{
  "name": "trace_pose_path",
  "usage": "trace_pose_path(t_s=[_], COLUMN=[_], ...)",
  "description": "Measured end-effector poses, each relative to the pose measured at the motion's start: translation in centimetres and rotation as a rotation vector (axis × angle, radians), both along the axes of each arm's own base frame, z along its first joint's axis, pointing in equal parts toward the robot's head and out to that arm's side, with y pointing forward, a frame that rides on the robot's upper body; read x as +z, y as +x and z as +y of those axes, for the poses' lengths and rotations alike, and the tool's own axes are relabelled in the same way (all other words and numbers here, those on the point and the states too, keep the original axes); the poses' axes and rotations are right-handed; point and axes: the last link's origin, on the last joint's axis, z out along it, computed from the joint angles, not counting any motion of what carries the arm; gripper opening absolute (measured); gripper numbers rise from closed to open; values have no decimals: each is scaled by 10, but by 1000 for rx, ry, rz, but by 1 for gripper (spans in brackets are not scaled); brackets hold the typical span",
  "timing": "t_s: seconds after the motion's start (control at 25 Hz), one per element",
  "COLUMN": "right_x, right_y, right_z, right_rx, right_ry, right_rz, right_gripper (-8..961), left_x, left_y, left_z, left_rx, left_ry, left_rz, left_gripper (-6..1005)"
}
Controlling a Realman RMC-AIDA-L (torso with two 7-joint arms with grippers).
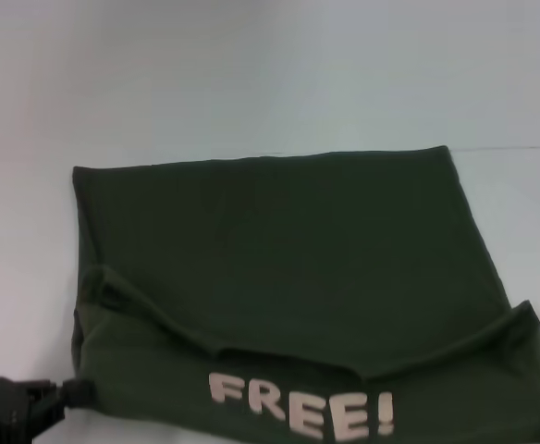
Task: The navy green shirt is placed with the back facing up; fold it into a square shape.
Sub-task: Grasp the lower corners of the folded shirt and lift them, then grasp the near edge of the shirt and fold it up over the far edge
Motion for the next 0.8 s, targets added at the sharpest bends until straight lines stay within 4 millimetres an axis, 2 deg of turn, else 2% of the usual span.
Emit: trace_pose_path(t_s=[0.28, 0.48, 0.64, 0.8], right_x=[-6, -1, 15, 26], right_y=[1, 1, -7, -22], right_z=[-16, -19, 1, 35], right_rx=[-2, -5, 33, 92], right_ry=[-54, -25, 58, 91], right_rz=[13, 32, 63, 81], right_gripper=[69, 73, 77, 80], left_x=[-4, -5, 4, 16], left_y=[2, 2, 6, 12], left_z=[-19, -18, -1, 17], left_rx=[-24, -25, -34, -55], left_ry=[-93, -103, -64, -15], left_rz=[-24, -22, -16, -13], left_gripper=[2, 2, 1, 1])
